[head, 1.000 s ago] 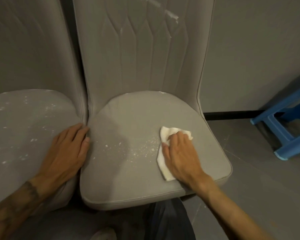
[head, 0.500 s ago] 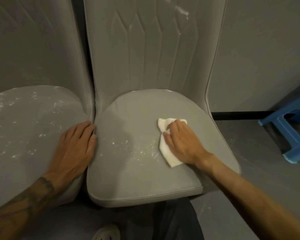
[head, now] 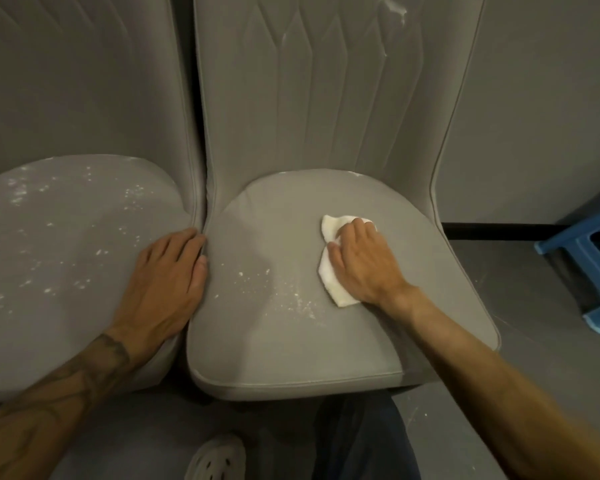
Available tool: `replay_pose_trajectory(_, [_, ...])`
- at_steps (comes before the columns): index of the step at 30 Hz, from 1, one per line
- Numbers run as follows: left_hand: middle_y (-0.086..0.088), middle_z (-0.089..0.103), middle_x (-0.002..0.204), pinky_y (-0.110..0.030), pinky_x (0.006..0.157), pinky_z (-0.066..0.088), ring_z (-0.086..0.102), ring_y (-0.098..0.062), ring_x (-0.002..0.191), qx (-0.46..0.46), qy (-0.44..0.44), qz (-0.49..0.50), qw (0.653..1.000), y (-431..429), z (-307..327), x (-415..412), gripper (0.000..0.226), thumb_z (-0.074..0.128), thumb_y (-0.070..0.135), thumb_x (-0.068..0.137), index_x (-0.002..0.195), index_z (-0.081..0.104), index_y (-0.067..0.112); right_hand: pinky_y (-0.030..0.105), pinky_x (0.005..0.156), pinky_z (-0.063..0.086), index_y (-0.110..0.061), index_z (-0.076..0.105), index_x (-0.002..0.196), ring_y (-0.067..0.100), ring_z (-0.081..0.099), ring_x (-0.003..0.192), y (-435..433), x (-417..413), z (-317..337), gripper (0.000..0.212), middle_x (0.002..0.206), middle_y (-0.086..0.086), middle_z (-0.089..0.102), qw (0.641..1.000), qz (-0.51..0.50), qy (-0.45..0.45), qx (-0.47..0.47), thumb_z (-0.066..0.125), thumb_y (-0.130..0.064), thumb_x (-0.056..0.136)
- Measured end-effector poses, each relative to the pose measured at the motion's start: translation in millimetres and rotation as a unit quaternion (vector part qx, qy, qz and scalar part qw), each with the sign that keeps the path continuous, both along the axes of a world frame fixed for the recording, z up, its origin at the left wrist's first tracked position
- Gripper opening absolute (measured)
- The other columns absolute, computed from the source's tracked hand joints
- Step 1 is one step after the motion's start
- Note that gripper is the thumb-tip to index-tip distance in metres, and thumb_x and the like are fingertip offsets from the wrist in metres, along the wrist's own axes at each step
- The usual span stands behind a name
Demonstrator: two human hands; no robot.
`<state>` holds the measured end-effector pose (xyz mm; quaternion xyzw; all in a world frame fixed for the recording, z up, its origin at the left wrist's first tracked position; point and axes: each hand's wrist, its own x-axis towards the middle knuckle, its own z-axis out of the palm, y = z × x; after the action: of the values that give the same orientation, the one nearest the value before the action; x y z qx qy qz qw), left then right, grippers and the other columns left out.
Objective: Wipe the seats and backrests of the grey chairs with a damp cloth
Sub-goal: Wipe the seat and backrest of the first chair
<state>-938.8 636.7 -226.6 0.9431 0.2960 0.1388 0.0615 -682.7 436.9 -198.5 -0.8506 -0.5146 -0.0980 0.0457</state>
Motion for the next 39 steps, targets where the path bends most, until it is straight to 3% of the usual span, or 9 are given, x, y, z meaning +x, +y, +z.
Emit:
replay_pose_trajectory(6, [-0.015,0.055,0.147,-0.048,0.113,0.037,0.051,-0.033,0.132,0.001,0.001,-0.002,1.000,0,0,1,0.052,0.030,0.033,0.106,0.142,0.056,0.005,0.036,0.079,0.040,-0.015,0.049,0.101,0.020,0.043,0.087,-12,-80,-15,0.029,0.099,0.003,0.049,0.984,0.150,0.094,0.024,0.030,-0.037,0.105])
replay_pose_trajectory(12, [-0.015,0.056,0.146,-0.049,0.112,0.038,0.052,-0.034,0.131,0.006,0.004,0.000,1.000,1,2,-1,0.051,0.030,0.032,0.107,0.141,0.057,0.005,0.044,0.086,0.039,-0.012,0.050,0.104,0.029,0.045,0.093,-4,-41,-3,0.033,0.103,0.009,0.052,1.000,0.012,0.002,-0.025,0.023,-0.031,0.106])
replay_pose_trajectory(15, [-0.016,0.056,0.147,-0.049,0.114,0.039,0.053,-0.035,0.132,-0.005,0.004,0.005,1.000,-2,5,-1,0.052,0.030,0.032,0.106,0.142,0.057,0.004,0.040,0.075,0.040,-0.012,0.052,0.097,0.024,0.042,0.081,-1,-98,-16,0.026,0.093,0.007,0.050,0.993,0.084,0.066,0.056,0.033,-0.028,0.105])
replay_pose_trajectory(17, [-0.016,0.055,0.148,-0.050,0.115,0.038,0.052,-0.035,0.133,-0.014,0.005,0.004,1.000,-4,7,-1,0.053,0.030,0.031,0.106,0.143,0.056,0.004,0.037,0.077,0.039,-0.014,0.051,0.100,0.021,0.042,0.085,-3,-103,-18,0.030,0.097,0.003,0.048,0.988,0.122,0.085,0.038,0.029,-0.034,0.106])
replay_pose_trajectory(23, [-0.015,0.054,0.149,-0.047,0.118,0.036,0.051,-0.032,0.136,-0.028,-0.001,0.002,1.000,-5,9,-4,0.058,0.024,0.035,0.106,0.145,0.056,0.005,0.044,0.082,0.038,-0.009,0.053,0.101,0.032,0.047,0.090,22,-65,-4,0.030,0.098,0.013,0.052,1.000,0.007,0.014,0.009,0.032,-0.030,0.105])
replay_pose_trajectory(28, [-0.016,0.053,0.152,-0.045,0.121,0.032,0.049,-0.032,0.139,-0.061,-0.010,0.012,0.998,-6,15,-5,0.057,0.028,0.032,0.106,0.148,0.054,0.004,0.037,0.077,0.039,-0.013,0.051,0.102,0.023,0.043,0.085,13,-109,-18,0.031,0.098,0.005,0.049,0.985,0.145,0.081,0.040,0.030,-0.035,0.105])
replay_pose_trajectory(31, [-0.015,0.054,0.151,-0.042,0.121,0.030,0.050,-0.031,0.138,-0.074,-0.013,0.016,0.997,-6,21,-11,0.058,0.027,0.035,0.107,0.149,0.052,0.005,0.044,0.084,0.040,-0.007,0.054,0.102,0.032,0.049,0.092,26,-77,-10,0.032,0.100,0.013,0.052,0.992,0.107,0.060,0.011,0.034,-0.032,0.105])
replay_pose_trajectory(35, [-0.013,0.056,0.147,-0.042,0.120,0.033,0.052,-0.028,0.135,-0.039,0.018,0.012,0.999,-6,19,-27,0.055,0.027,0.036,0.108,0.146,0.054,0.006,0.041,0.090,0.035,-0.010,0.050,0.107,0.031,0.046,0.099,57,-72,-7,0.035,0.106,0.012,0.052,0.999,0.034,0.020,-0.020,0.022,-0.032,0.106])
replay_pose_trajectory(39, [-0.016,0.058,0.144,-0.047,0.118,0.037,0.054,-0.032,0.132,-0.046,0.009,0.037,0.998,-5,15,-31,0.056,0.025,0.035,0.108,0.141,0.057,0.004,0.037,0.081,0.039,-0.012,0.052,0.102,0.025,0.046,0.088,42,-106,-16,0.031,0.099,0.006,0.051,0.982,0.167,0.087,0.035,0.032,-0.036,0.104])
